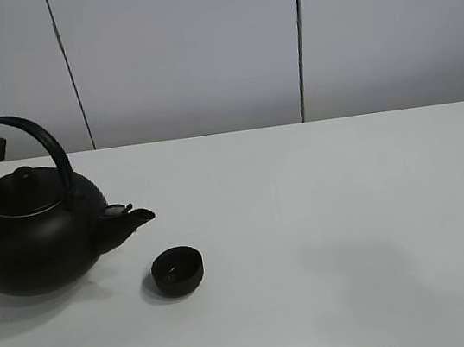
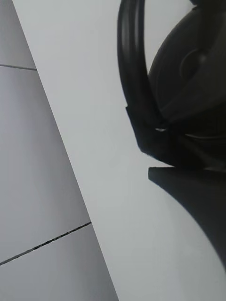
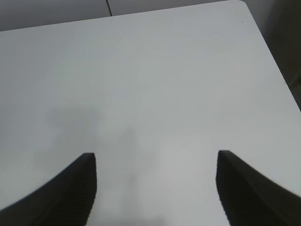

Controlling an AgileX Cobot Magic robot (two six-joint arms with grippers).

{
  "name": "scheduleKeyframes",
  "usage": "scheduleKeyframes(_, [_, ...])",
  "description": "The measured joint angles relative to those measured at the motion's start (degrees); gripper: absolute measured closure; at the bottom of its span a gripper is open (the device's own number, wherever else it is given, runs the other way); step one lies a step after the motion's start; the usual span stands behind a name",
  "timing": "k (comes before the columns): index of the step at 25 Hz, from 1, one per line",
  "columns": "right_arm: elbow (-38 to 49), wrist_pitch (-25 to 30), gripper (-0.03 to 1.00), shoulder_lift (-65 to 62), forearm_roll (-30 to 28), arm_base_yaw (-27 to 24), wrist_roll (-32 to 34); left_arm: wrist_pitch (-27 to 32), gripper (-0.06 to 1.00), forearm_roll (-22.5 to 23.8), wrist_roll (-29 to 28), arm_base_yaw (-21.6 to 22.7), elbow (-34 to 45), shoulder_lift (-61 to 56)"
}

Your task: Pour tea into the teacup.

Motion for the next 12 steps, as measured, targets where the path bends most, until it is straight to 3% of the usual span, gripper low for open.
scheduleKeyframes(12, [0.00, -0.06, 0.47, 0.00, 0.00, 0.00, 0.00, 0.46, 0.77, -6.13, 0.00, -3.54, 0.00, 0.00])
